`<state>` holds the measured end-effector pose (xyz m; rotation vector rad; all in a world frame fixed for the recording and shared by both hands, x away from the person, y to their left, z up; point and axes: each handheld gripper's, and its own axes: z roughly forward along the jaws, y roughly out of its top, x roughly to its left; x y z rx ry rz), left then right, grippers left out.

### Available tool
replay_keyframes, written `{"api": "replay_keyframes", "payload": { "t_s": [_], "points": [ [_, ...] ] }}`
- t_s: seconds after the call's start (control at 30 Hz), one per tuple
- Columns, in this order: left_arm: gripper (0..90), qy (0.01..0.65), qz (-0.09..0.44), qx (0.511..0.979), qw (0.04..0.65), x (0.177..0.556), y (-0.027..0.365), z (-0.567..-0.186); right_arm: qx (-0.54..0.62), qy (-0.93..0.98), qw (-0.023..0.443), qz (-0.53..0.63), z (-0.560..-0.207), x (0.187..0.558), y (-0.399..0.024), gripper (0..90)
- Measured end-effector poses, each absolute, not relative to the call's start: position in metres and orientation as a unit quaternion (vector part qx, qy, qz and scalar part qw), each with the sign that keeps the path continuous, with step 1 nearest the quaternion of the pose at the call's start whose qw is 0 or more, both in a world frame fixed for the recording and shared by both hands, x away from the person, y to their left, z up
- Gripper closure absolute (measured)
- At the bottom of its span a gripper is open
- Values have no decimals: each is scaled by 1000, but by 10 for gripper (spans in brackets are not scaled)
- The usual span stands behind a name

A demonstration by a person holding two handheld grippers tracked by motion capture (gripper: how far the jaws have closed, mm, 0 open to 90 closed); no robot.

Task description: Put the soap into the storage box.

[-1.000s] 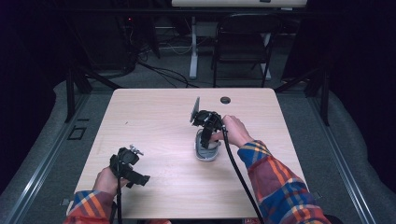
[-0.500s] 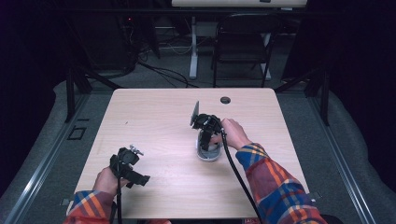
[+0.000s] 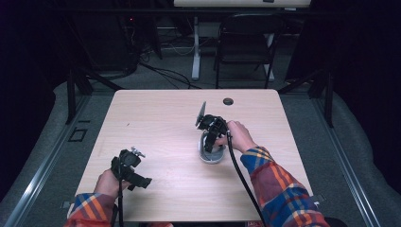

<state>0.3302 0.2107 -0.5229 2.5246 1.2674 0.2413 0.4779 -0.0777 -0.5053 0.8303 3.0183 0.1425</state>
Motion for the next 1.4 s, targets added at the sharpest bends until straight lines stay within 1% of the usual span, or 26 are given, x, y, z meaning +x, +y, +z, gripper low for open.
{"api": "replay_keyframes", "payload": {
  "t_s": [0.07, 0.1, 0.2, 0.33, 0.37, 0.43, 0.47, 0.57, 1.0, 1.3, 1.4],
  "points": [
    [0, 442, 84, 880, 153, 330, 210, -523, 266, 963, 5, 48, -506, 477, -78, 168],
    [0, 442, 84, 880, 152, 330, 210, -523, 263, 963, 4, 52, -505, 477, -79, 147],
    [0, 442, 84, 880, 153, 330, 210, -523, 260, 964, 5, 60, -505, 476, -79, 142],
    [0, 442, 84, 880, 153, 330, 210, -523, 260, 963, 8, 76, -500, 474, -82, 113],
    [0, 442, 84, 880, 153, 330, 210, -523, 258, 963, 7, 82, -496, 472, -84, 78],
    [0, 442, 84, 880, 152, 330, 210, -523, 256, 963, 9, 83, -494, 471, -84, 63],
    [0, 442, 84, 880, 152, 330, 210, -523, 255, 963, 12, 88, -490, 469, -86, 24],
    [0, 441, 84, 880, 152, 330, 210, -523, 253, 963, 14, 90, -485, 467, -89, 3],
    [0, 442, 85, 880, 150, 330, 210, -522, 266, 956, 33, 118, -452, 445, -123, 0],
    [0, 443, 86, 880, 151, 330, 209, -522, 279, 951, 49, 126, -444, 427, -153, 0],
    [0, 443, 86, 880, 151, 330, 209, -522, 285, 949, 48, 128, -445, 422, -160, 0]
  ]
}}
